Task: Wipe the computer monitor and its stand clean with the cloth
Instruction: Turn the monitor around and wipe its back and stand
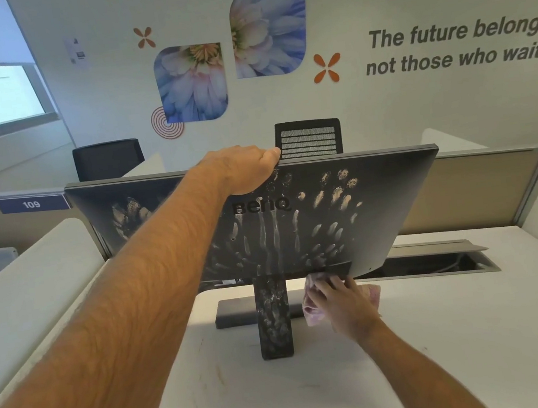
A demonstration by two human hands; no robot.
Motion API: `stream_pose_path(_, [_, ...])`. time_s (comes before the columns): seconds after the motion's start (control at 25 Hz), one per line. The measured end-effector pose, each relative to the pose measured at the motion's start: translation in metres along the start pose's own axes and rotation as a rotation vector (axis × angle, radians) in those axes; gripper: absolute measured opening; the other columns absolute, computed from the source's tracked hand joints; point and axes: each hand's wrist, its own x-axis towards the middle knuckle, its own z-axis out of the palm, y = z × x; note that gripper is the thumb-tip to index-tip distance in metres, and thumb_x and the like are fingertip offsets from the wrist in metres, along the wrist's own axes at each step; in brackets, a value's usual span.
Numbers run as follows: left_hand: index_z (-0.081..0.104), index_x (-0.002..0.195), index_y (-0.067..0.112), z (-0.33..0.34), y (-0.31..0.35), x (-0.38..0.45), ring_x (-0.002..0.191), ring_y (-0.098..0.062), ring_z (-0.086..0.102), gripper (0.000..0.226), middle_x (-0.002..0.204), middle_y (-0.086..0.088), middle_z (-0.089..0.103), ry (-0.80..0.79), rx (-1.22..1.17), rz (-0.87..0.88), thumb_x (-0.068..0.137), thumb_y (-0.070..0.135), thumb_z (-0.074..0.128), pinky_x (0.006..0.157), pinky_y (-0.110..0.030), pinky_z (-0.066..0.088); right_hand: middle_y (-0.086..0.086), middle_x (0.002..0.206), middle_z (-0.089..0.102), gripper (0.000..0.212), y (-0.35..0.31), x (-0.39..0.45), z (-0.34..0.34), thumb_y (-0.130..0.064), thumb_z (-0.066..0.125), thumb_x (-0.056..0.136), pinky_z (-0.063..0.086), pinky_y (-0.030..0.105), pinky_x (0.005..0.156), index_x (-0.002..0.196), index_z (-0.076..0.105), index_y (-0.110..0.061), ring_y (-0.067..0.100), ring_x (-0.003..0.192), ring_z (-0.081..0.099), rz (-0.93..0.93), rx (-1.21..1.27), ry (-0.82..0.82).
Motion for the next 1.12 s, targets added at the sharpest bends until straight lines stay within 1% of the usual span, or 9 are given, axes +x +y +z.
stream_pose_path(0.16, [0.037,0.151,0.016,0.001,-0.001,0.001,0.142,-0.029,0.036,0.055,0.158,-0.008,0.037,-0.008,-0.006,0.003,0.109,0.042,0.013,0.116,-0.043,0.024,0.009,0.136,0.059,0.072,0.002,-0.004,-0.002,-0.029,0.091,0.067,0.057,0.047,0.091,0.130,0.059,-0.019,0.032,0.117,0.060,0.036,0.046,0.051])
stream_pose_path(0.32, [0.040,0.148,0.014,0.000,-0.001,0.000,0.140,-0.029,0.039,0.053,0.157,-0.009,0.039,-0.001,-0.011,0.011,0.109,0.039,0.013,0.115,-0.041,0.026,0.011,0.139,0.055,0.071,0.011,-0.012,0.008,-0.032,0.092,0.068,0.058,0.047,0.090,0.129,0.057,-0.019,0.032,0.119,0.060,0.023,0.004,-0.020])
stream_pose_path(0.4, [0.041,0.146,0.012,0.000,-0.001,0.000,0.138,-0.029,0.040,0.051,0.155,-0.010,0.041,-0.007,-0.009,0.015,0.110,0.036,0.014,0.113,-0.040,0.028,0.005,0.136,0.058,0.069,0.012,-0.020,0.001,-0.034,0.091,0.067,0.059,0.042,0.089,0.127,0.058,-0.023,0.028,0.114,0.064,0.021,0.074,0.039])
stream_pose_path(0.6, [0.043,0.146,0.017,0.003,-0.004,0.008,0.137,-0.030,0.042,0.052,0.154,-0.009,0.043,0.019,-0.018,0.013,0.109,0.041,0.015,0.115,-0.046,0.029,0.004,0.134,0.060,0.057,0.014,-0.037,-0.051,-0.033,0.076,0.080,0.057,0.038,0.089,0.132,0.058,-0.019,0.025,0.108,0.062,-0.057,0.201,0.538])
stream_pose_path(0.68, [0.049,0.142,0.022,0.005,-0.008,0.011,0.131,-0.030,0.047,0.053,0.149,-0.007,0.049,0.071,-0.038,0.018,0.107,0.047,0.020,0.111,-0.048,0.035,0.010,0.133,0.057,0.047,0.031,-0.035,-0.077,-0.032,0.065,0.091,0.052,0.036,0.089,0.133,0.054,-0.014,0.031,0.108,0.060,0.053,0.245,0.752])
stream_pose_path(0.8, [0.054,0.139,0.020,0.004,-0.013,0.012,0.127,-0.029,0.051,0.052,0.143,-0.007,0.055,0.127,-0.149,0.027,0.104,0.051,0.032,0.104,-0.044,0.038,0.021,0.131,0.053,0.051,0.060,-0.020,-0.119,-0.030,0.066,0.095,0.046,0.033,0.097,0.135,0.051,-0.004,0.036,0.116,0.054,0.264,0.303,0.976])
stream_pose_path(0.96, [0.048,0.146,0.022,0.000,-0.024,0.010,0.137,-0.028,0.043,0.063,0.152,-0.005,0.047,0.160,-0.163,0.018,0.098,0.062,0.040,0.113,-0.047,0.034,0.025,0.134,0.052,0.054,0.075,0.002,-0.156,-0.030,0.060,0.095,0.035,0.021,0.106,0.139,0.053,-0.001,0.035,0.120,0.048,0.400,0.387,0.993])
stream_pose_path(1.04, [0.047,0.147,0.023,-0.004,-0.039,0.008,0.138,-0.028,0.042,0.074,0.153,-0.005,0.046,0.136,-0.147,-0.021,0.092,0.072,0.040,0.114,-0.049,0.034,0.021,0.136,0.050,0.056,0.064,0.004,-0.148,-0.026,0.066,0.089,0.044,0.035,0.101,0.140,0.052,-0.006,0.035,0.118,0.049,0.231,0.216,0.906])
stream_pose_path(1.12, [0.047,0.147,0.024,-0.009,-0.059,0.004,0.136,-0.029,0.044,0.089,0.152,-0.005,0.046,0.092,-0.103,-0.068,0.084,0.085,0.033,0.113,-0.049,0.035,0.012,0.137,0.045,0.073,0.056,0.000,-0.138,-0.023,0.083,0.077,0.053,0.046,0.088,0.140,0.048,-0.014,0.032,0.117,0.048,0.000,0.013,0.732])
